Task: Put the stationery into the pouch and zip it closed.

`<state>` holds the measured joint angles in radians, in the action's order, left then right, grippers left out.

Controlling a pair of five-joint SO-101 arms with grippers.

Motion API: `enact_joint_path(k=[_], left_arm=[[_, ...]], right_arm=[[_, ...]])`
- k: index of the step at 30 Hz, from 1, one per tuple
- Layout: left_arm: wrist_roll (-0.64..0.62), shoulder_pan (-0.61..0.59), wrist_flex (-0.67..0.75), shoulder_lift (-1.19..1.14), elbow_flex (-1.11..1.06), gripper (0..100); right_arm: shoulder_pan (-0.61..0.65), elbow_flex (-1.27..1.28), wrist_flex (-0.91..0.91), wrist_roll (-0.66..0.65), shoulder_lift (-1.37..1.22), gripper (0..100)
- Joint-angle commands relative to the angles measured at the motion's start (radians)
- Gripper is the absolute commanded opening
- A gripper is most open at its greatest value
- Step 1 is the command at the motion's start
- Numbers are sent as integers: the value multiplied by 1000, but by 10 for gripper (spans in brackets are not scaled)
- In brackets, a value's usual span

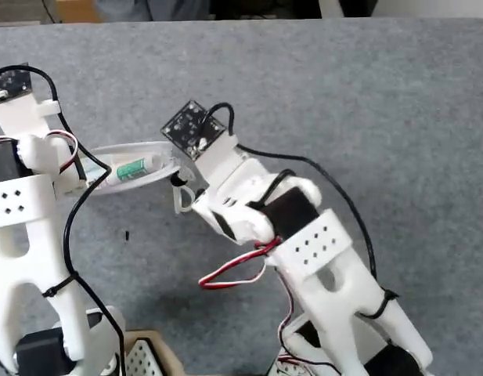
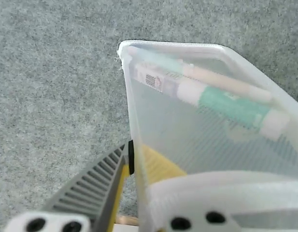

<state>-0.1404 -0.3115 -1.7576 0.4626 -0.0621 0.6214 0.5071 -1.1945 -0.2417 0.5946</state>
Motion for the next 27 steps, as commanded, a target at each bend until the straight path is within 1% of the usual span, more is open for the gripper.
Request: enact_joint_path(k=[1, 7, 9, 12, 15, 18, 23, 25, 27], left_arm=[[-2, -7, -2, 26, 44, 29], [-2, -7, -2, 20, 44, 29], [-2, -7, -2, 18, 44, 29], [-2, -7, 0, 18, 44, 29], [-2, -7, 0, 18, 44, 29], [-2, -7, 0, 18, 44, 29], [-2, -12, 0, 18, 42, 29], [-2, -12, 0, 18, 42, 29], [-2, -12, 0, 17, 42, 29]], right_arm=[[-6, 65, 124, -11, -4, 177], [-2, 165, 318, -2, -5, 176], [21, 166, 339, 0, -5, 175], [68, 166, 351, 55, -7, 176], [81, 188, 431, 104, -24, 175], [81, 208, 522, 126, -82, 174], [81, 211, 623, 120, -173, 173], [81, 209, 637, 118, -193, 171], [81, 209, 637, 117, -196, 127]])
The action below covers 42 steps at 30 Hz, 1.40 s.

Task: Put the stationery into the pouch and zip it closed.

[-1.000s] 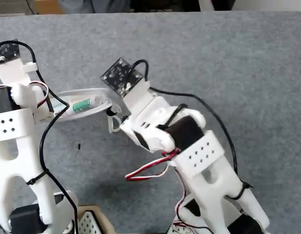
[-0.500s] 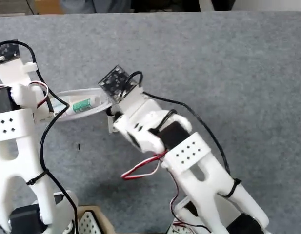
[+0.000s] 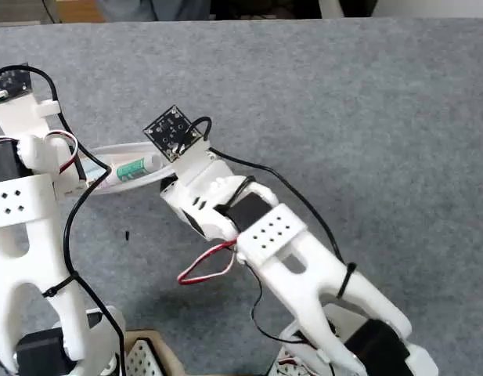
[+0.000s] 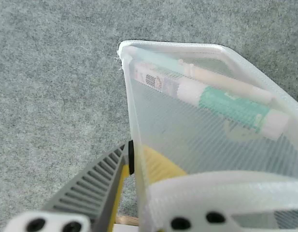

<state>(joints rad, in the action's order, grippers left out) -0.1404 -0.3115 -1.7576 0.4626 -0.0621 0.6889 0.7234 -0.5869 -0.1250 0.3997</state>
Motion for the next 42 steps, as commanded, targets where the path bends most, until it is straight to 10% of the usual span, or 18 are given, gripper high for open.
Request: enact_joint_path(k=[1, 42], left_arm=[[-2, -12, 0, 17, 42, 29], [0, -4, 35, 15, -41, 29]], right_arm=[[12, -7, 31, 0, -1, 87], [-31, -800, -542, -198, 188, 12]])
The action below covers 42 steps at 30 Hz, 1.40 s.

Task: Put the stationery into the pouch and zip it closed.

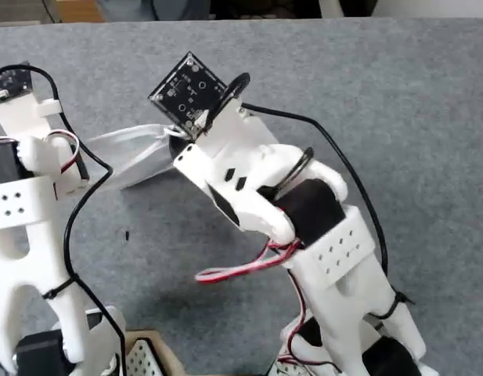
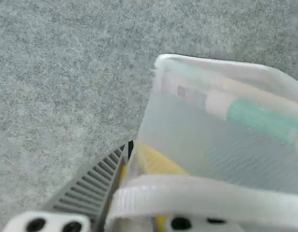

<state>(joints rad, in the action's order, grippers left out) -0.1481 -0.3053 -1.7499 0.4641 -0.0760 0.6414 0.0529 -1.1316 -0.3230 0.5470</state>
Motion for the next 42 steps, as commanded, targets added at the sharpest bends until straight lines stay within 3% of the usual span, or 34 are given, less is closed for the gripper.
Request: enact_joint_path(k=[1, 14, 20, 26, 34, 42], left_arm=[[8, -10, 29, 14, -39, 29], [0, -13, 63, 25, -36, 41], [5, -12, 28, 25, 47, 182], [3, -18, 28, 26, 145, 254], [0, -12, 28, 26, 308, 319], [-31, -12, 32, 26, 415, 322]], right_arm=[[28, -147, 3, 0, 41, 12], [51, -225, -32, -5, 41, 12], [49, -147, -38, -6, 41, 12], [18, -94, 11, -6, 41, 12], [-26, -84, 11, -6, 39, 12], [-71, -82, 9, -3, 35, 12]])
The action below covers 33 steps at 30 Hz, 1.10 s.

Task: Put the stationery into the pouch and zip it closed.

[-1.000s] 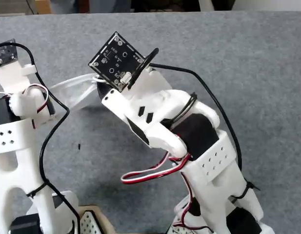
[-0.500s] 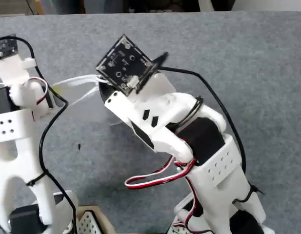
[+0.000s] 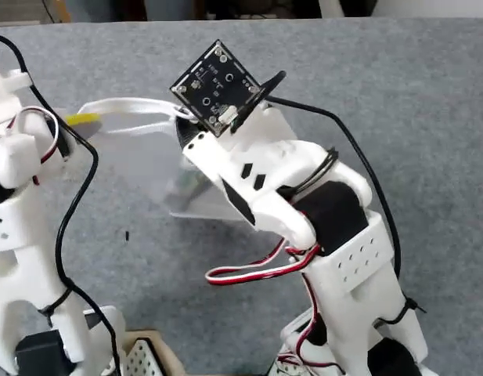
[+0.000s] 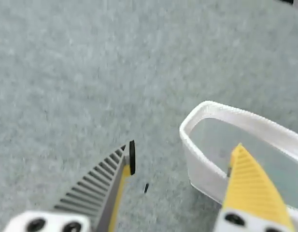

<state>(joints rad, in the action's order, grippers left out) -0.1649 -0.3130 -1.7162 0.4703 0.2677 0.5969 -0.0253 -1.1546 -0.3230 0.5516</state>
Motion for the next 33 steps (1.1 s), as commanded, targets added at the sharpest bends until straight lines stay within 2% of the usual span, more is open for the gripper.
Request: enact_joint_path(k=[1, 11, 18, 24, 29, 33], left_arm=[[-23, -4, 0, 20, 85, 322], [-34, 12, -41, 18, 162, 322], [-34, 217, -44, 20, 44, 322], [-34, 300, -44, 20, -1, 322], [-34, 311, -43, 20, -61, 322], [-34, 312, -43, 20, -99, 322]], right_arm=[[-32, -4, 32, -3, 30, 12], [-132, -5, 41, 0, 30, 12], [-219, -21, 63, 2, 38, 12], [-305, -82, 55, 2, 59, 12], [-296, -31, 35, 2, 58, 12], [-229, 59, 52, 3, 54, 12]])
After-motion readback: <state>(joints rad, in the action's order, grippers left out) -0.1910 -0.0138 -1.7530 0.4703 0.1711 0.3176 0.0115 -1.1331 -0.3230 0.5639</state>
